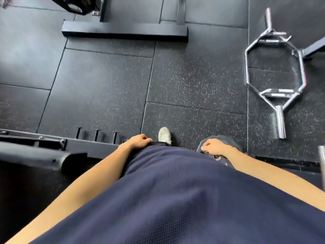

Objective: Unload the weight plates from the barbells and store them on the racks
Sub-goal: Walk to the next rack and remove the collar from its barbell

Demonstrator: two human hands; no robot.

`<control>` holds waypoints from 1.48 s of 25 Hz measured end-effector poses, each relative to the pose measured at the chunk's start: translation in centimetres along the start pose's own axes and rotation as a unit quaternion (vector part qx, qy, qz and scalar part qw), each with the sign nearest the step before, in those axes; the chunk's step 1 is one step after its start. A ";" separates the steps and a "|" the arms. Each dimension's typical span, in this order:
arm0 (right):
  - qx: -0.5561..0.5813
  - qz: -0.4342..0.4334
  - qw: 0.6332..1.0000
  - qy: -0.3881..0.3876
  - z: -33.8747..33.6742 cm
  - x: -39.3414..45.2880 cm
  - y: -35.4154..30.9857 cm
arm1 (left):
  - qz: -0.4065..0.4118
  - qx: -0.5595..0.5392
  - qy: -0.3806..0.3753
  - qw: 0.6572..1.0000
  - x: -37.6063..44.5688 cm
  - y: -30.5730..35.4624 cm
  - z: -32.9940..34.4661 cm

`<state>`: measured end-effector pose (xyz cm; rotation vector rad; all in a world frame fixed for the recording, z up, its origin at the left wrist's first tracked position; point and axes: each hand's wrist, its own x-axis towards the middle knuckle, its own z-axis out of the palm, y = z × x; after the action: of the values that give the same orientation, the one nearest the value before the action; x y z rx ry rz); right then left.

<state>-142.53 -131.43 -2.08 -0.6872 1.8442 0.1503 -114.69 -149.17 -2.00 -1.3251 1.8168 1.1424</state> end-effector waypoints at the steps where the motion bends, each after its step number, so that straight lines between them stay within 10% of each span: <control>1: 0.003 -0.011 1.000 0.010 -3.0 1.4 -2.2 | 0.004 0.005 0.012 1.000 1.3 1.0 -3.6; 20: -0.236 -0.149 0.959 -0.039 -40.8 27.4 -44.0 | -0.126 -0.244 0.095 0.957 21.1 7.8 -39.7; 37: -0.449 -0.316 0.832 -0.084 -37.6 38.2 -97.3 | -0.241 -0.461 0.132 0.844 26.7 -17.9 -66.0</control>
<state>-131.13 -241.90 -0.35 -1.8348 1.2108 0.6353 -105.19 -221.93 -0.70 -2.4061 0.9185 1.6575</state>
